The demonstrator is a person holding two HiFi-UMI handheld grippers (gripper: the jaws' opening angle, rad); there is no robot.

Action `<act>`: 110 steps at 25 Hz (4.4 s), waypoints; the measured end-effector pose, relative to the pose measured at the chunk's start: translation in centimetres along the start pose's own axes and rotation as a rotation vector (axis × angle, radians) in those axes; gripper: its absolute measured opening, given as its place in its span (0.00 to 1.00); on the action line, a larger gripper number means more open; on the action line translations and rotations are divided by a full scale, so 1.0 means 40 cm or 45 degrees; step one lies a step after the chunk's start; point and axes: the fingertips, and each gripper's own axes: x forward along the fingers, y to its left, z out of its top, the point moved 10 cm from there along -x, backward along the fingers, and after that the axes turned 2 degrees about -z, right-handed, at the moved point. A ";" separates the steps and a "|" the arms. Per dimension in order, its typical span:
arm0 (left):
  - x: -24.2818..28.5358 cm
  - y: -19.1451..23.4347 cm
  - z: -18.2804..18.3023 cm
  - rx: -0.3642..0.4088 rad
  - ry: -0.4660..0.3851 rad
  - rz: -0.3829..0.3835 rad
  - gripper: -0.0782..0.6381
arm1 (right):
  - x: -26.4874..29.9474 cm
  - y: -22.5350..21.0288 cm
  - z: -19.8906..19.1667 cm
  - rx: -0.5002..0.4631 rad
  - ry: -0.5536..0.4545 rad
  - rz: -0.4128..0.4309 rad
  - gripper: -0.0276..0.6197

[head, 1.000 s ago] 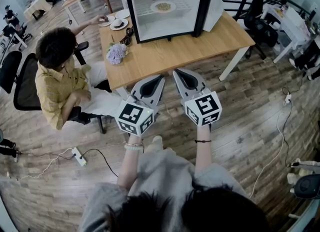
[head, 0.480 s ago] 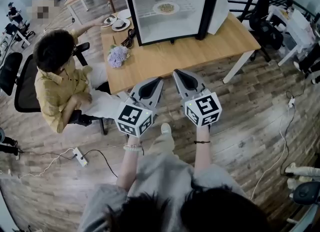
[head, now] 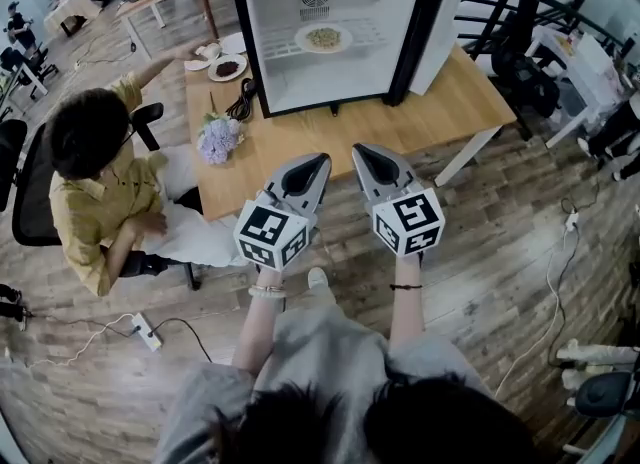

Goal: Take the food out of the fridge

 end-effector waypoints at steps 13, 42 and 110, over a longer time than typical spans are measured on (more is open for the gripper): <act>0.126 0.130 0.003 0.005 0.035 0.006 0.12 | 0.162 -0.114 0.002 0.036 0.054 0.030 0.06; 0.281 0.296 -0.004 -0.063 0.013 0.197 0.12 | 0.399 -0.300 -0.020 0.275 0.037 0.292 0.06; 0.389 0.450 -0.040 -0.071 0.141 0.350 0.12 | 0.640 -0.449 -0.186 1.636 -0.098 0.231 0.27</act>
